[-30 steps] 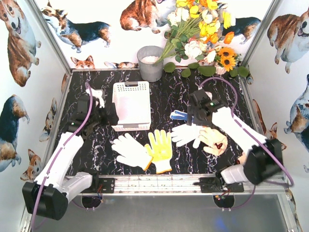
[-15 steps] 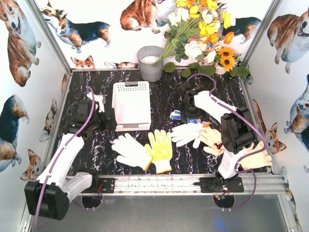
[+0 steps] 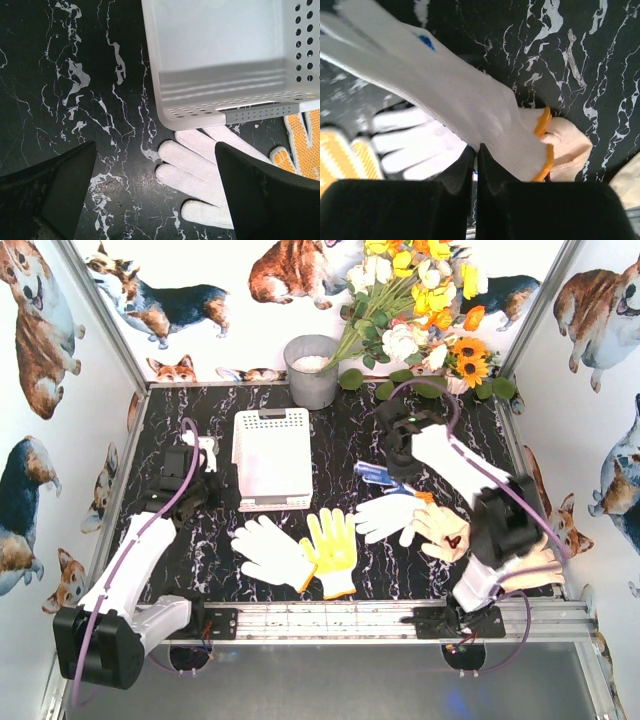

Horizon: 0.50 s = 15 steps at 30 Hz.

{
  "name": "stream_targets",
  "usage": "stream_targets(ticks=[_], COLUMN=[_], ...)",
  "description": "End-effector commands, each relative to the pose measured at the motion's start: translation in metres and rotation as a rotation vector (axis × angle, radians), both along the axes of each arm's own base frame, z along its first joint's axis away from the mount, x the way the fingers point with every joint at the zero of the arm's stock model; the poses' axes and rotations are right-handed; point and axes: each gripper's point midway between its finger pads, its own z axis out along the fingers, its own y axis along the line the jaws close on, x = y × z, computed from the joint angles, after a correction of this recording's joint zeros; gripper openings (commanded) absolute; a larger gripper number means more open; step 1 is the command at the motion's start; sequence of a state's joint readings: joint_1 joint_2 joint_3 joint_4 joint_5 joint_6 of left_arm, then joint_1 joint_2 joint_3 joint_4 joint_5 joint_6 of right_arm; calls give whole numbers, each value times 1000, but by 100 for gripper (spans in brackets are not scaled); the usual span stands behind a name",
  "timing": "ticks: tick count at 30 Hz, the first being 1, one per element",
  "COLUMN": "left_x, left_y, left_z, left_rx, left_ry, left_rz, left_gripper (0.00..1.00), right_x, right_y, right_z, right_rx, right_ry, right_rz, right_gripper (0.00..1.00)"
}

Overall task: Put the gloves into the storage basket
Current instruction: Pick up the glove from the center of the board, then place the glove at the center of the board.

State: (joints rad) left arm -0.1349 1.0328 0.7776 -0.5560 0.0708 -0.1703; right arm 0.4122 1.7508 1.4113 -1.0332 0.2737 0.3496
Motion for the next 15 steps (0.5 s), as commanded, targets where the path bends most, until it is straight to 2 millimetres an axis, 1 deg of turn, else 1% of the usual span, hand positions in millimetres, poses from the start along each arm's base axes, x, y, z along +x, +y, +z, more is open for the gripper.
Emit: stream_targets(ticks=[1, 4, 8, 12, 13, 15], left_x=[6, 3, -3, -12, -18, -25], left_y=[-2, -16, -40, -63, -68, -79], left_z=[13, 22, 38, 58, 51, 57], left_rx=[-34, -117, -263, -417, -457, -545], left_ry=[-58, -69, -79, -96, -71, -70], left_rz=[-2, -27, -63, -103, -101, -109], left_gripper=[100, 100, 100, 100, 100, 100], right_x=[-5, -25, -50, -66, -71, -76], right_y=[18, 25, 46, 65, 69, 76], right_z=[81, 95, 112, 126, 128, 132], right_rx=[189, 285, 472, 639, 681, 756], right_ry=[-179, -167, -172, -193, -194, -207], right_rz=[27, 40, 55, 37, 29, 7], right_gripper=[0, 0, 0, 0, 0, 0])
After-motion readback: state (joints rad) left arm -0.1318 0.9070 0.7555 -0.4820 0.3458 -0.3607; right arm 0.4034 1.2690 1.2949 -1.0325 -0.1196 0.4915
